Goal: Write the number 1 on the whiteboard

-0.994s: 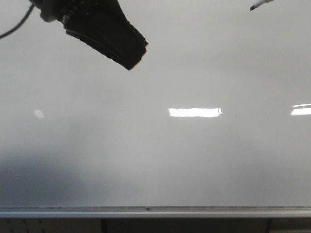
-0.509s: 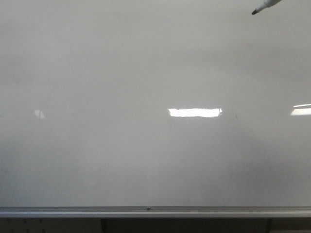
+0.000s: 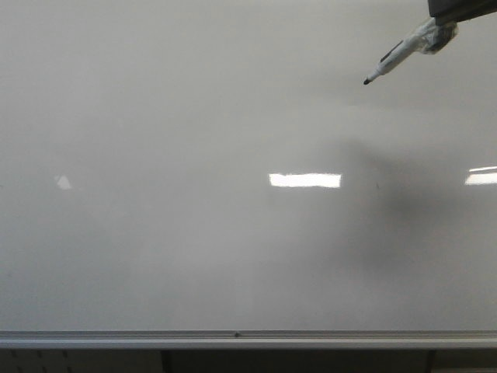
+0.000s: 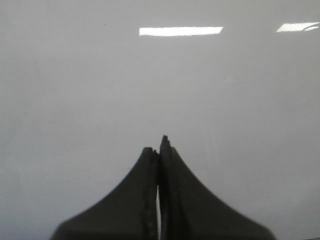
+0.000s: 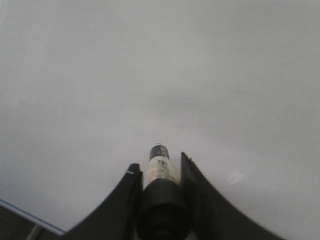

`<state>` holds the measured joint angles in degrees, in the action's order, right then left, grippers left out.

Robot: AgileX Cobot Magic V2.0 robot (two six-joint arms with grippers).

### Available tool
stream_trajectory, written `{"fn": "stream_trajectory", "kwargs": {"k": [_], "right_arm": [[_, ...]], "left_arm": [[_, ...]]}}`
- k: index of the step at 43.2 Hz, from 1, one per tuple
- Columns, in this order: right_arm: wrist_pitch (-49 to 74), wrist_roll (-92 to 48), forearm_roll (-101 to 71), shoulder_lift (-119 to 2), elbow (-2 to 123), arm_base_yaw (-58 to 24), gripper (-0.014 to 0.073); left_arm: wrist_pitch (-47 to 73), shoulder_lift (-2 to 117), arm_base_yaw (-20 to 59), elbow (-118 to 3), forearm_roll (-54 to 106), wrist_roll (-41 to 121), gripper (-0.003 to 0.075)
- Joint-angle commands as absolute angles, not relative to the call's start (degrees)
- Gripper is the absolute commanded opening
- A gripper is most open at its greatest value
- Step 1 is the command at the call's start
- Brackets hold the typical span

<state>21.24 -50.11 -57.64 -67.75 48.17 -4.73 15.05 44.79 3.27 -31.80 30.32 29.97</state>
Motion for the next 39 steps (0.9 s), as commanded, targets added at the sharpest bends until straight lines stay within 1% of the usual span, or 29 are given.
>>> {"fn": "stream_trajectory", "kwargs": {"k": [1, 39], "right_arm": [[16.59, -51.25, -59.51, -68.2, 51.06, -4.81, -0.0061], [12.42, -53.25, -59.02, -74.41, 52.17, -4.81, -0.0061]], "left_arm": [[11.15, 44.5, 3.07, -33.43, 31.32, 29.43, -0.002], [11.15, 44.62, 3.07, -33.43, 31.32, 29.43, -0.002]]}}
